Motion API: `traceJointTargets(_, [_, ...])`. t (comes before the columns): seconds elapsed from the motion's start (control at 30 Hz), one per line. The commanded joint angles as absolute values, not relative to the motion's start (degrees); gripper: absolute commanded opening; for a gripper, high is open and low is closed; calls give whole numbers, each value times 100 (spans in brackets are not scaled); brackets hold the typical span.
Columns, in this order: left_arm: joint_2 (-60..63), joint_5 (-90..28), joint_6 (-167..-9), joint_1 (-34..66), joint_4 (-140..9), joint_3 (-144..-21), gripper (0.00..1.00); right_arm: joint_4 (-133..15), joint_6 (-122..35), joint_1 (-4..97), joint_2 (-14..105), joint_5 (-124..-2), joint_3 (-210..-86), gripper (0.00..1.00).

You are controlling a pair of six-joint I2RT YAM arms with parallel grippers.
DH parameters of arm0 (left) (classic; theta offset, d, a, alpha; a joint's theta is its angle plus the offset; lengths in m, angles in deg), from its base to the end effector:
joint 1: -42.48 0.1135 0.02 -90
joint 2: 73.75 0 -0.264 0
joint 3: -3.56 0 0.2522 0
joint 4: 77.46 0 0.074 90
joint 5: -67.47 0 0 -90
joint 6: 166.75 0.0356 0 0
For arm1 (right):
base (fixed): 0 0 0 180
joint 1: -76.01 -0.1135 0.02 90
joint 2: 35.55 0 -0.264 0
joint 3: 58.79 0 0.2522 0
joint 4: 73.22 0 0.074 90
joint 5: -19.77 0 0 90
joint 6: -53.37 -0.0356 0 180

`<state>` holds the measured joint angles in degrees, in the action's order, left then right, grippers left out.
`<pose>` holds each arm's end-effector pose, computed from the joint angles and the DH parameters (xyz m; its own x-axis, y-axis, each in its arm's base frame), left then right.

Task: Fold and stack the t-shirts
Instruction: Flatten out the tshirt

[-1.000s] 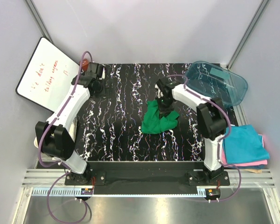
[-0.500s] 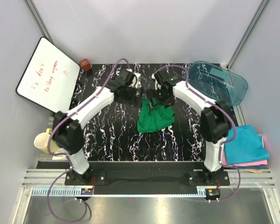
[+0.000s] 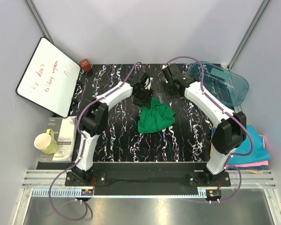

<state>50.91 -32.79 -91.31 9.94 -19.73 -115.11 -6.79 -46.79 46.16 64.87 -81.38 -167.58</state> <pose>0.3922 -0.2577 0.2066 -0.8814 0.2689 -0.3884 0.3866 0.8831 -0.2659 0.3286 0.1806 0.3174 -0.7950 -0.2567 -0.5497 -0.2635 0.9622 -0.0682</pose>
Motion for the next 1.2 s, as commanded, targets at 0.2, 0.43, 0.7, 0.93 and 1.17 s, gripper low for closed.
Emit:
traceJointTargets(0.2, [4799,-2686,-9021,908,-2072,-12174,0,-593,-4481,4990,6306,-8605,-16572,100])
traceJointTargets(0.43, [4227,-2964,-8571,1347,-1940,-13053,0,-628,-4665,5386,6692,-8105,-16659,100])
traceJointTargets(0.7, [2602,-3290,-8404,1172,-1939,-11343,0,-602,-4700,5579,7448,-7594,-17274,100])
traceJointTargets(0.93, [1072,-2036,-8992,1215,-1915,-9152,0,-576,-4744,5641,8011,-6962,-17819,100])
traceJointTargets(1.17, [587,-1033,-9265,1242,-1588,-10016,0,-532,-4771,5711,8292,-6767,-18101,100])
